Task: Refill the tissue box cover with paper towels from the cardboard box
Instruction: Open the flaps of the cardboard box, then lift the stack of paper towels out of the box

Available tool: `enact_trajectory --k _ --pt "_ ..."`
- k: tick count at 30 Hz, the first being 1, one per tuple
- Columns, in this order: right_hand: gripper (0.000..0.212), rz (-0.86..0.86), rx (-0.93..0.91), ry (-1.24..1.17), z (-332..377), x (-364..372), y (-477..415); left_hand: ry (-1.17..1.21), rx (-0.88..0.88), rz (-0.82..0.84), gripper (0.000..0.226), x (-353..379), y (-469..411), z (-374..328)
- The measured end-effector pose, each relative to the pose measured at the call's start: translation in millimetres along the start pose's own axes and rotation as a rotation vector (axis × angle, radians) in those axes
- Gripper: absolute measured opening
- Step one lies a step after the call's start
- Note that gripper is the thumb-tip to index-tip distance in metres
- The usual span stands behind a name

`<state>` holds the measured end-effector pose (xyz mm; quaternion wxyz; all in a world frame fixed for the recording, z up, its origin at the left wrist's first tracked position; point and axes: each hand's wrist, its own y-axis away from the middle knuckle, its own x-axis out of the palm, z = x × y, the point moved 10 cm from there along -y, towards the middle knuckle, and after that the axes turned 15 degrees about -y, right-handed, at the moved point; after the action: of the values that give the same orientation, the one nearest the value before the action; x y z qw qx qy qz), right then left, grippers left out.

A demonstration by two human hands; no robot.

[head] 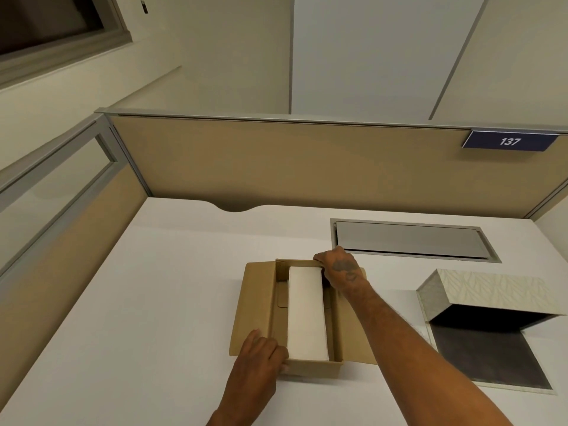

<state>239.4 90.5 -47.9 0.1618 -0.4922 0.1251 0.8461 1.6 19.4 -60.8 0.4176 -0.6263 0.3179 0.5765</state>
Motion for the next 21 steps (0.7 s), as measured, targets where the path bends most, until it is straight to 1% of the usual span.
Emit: enact_trajectory --k 3,6,7,8,9,10,11,12,13,14,16,17,19,21 --pt "0.017 -0.020 0.007 0.003 -2 3 0 -0.025 -0.011 -0.016 0.035 8 -1 2" --pt "0.021 -0.026 0.011 0.042 -3 5 1 -0.029 -0.025 -0.063 0.031 8 -1 6" --pt "0.024 -0.019 0.007 0.063 -2 6 1 -0.018 -0.015 -0.081 0.026 6 -1 6" --pt "0.028 -0.007 0.006 0.093 -3 7 1 -0.022 0.002 -0.089 0.017 3 0 4" --pt "0.035 0.011 0.013 0.123 -3 8 1 -0.014 0.013 -0.059 0.006 2 -1 2" --pt "0.041 0.028 0.034 0.140 -5 10 2 -0.012 -0.027 0.012 0.023 3 -3 5" --pt "0.046 0.038 0.069 0.137 -6 12 4 -0.018 -0.080 0.074 0.046 5 -5 9" --pt "0.049 0.027 0.102 0.112 -5 13 8 0.019 -0.153 0.092 0.067 4 -8 16" --pt "0.051 -0.011 0.125 0.070 -1 11 13 0.070 -0.234 0.087 0.082 1 -10 26" --pt "0.053 -0.070 0.139 0.008 3 7 20 0.128 -0.306 0.094 0.089 -2 -15 36" --pt "0.051 -0.196 0.165 -0.212 14 0 39 0.117 -0.398 0.010 0.088 -16 -28 55" --pt "0.050 -0.233 0.184 -0.339 18 1 49 0.077 -0.433 -0.011 0.087 -20 -35 63" --pt "0.053 -0.226 0.239 -0.517 24 11 67 0.027 -0.475 0.038 0.086 -15 -48 75" --pt "0.061 -0.172 0.351 -0.621 24 29 81 -0.021 -0.482 0.132 0.085 2 -54 79"
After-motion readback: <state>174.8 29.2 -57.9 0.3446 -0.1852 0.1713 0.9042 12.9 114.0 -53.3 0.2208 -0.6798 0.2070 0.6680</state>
